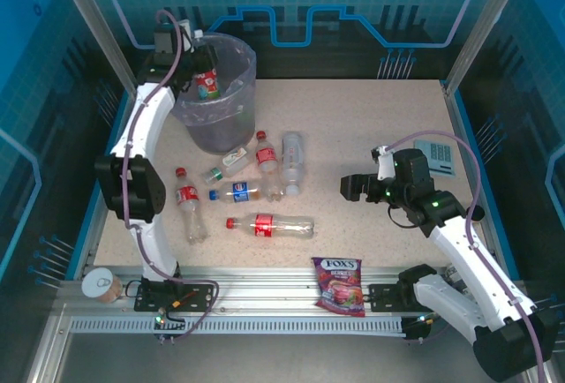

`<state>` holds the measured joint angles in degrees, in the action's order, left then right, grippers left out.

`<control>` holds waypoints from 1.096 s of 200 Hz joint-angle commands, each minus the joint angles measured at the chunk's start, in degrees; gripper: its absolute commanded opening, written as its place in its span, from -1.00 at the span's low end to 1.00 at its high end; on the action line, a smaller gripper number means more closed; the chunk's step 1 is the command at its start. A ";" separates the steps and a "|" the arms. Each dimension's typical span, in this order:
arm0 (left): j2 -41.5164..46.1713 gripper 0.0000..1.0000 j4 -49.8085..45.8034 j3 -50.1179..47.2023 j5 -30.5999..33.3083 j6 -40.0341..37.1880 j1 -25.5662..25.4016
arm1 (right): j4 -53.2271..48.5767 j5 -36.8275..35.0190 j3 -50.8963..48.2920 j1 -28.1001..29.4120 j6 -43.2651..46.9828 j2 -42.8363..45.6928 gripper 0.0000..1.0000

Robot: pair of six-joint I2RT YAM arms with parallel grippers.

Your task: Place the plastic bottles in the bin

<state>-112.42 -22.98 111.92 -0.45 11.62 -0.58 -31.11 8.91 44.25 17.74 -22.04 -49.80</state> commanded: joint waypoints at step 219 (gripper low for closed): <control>-1.99 0.95 -4.53 -0.99 -0.36 -0.62 -3.30 | -3.45 -2.67 0.84 0.80 1.74 2.44 0.99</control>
<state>-118.43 -26.74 109.01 -0.84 11.84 -3.51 -33.61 6.39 44.25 17.74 -20.75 -47.31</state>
